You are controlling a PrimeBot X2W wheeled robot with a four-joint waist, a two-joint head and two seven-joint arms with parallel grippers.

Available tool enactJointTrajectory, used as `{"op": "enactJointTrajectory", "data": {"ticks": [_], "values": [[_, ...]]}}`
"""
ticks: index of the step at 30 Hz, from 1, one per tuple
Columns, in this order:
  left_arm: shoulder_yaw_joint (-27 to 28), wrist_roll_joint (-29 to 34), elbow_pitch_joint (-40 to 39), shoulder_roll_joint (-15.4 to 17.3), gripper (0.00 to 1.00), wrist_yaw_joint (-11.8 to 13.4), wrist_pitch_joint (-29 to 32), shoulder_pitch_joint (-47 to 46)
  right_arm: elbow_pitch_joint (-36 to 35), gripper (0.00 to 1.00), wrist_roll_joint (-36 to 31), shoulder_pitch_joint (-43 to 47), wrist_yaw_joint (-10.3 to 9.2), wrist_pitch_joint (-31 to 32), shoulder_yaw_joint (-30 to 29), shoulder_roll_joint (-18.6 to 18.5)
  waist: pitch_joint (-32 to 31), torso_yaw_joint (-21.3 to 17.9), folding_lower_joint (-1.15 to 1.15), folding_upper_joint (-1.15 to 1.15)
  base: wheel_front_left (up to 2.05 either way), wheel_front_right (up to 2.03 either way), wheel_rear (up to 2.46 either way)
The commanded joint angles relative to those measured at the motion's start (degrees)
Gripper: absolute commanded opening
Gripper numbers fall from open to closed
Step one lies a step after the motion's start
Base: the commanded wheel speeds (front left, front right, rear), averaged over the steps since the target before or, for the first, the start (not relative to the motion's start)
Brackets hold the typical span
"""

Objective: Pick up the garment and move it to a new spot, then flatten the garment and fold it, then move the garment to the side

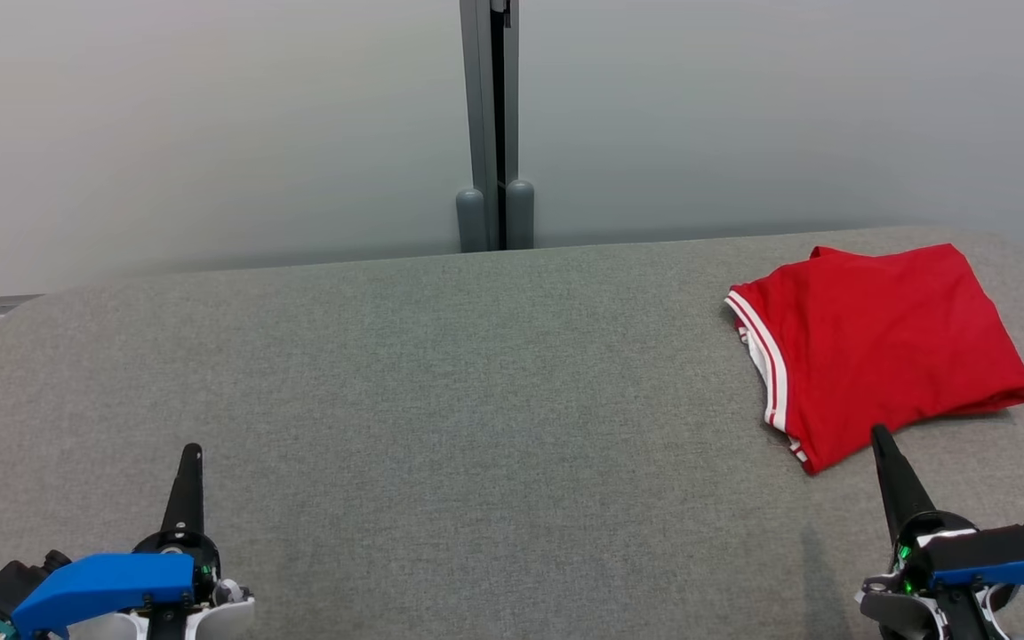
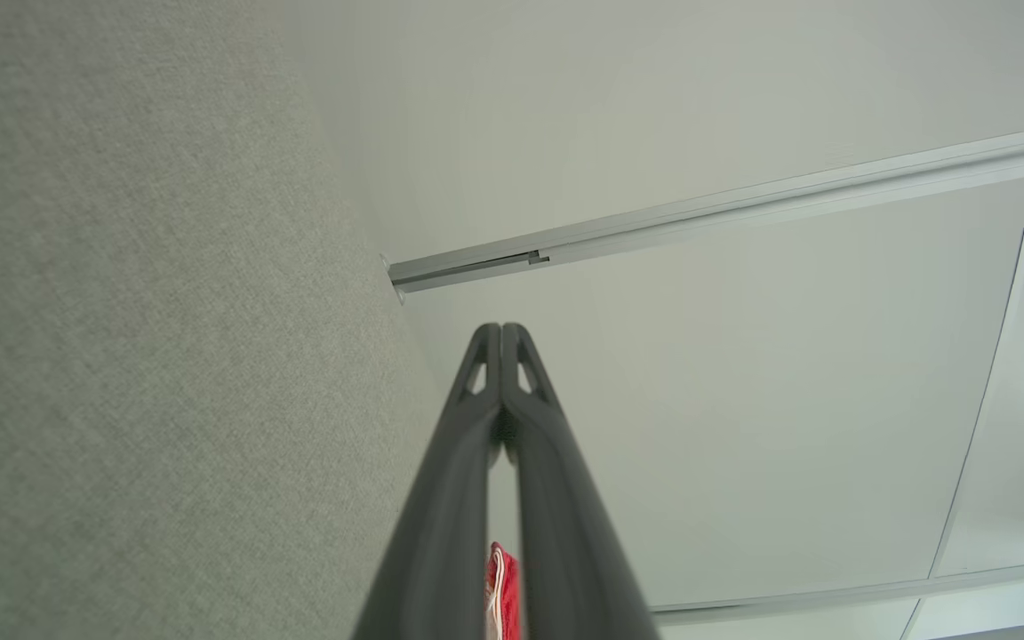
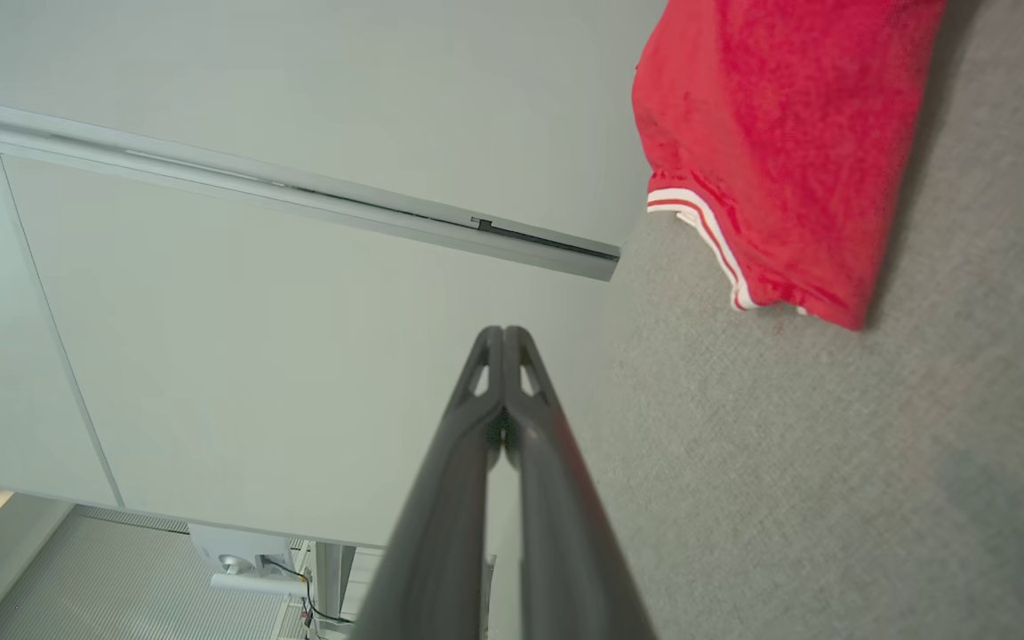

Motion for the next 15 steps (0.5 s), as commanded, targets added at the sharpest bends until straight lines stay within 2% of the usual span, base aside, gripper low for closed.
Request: {"op": "enactJointTrajectory", "data": {"ticks": [1,15], "values": [[0.28,-0.97,-0.56,0.29,0.0,-0.43,0.33,-1.32,-0.6,0.0,1.0,-0.9,0.02,0.33,-0.39,0.08,0.04,0.05,0.0,0.0,0.0,0.0,0.0],[0.51,-6.94,-0.79,0.29,0.0,-0.54,1.97,-1.99,-1.23,0.0,6.35,-0.93,0.02,1.96,-1.6,0.83,0.47,0.71,0.0,0.0,0.0,0.0,0.0]]}}
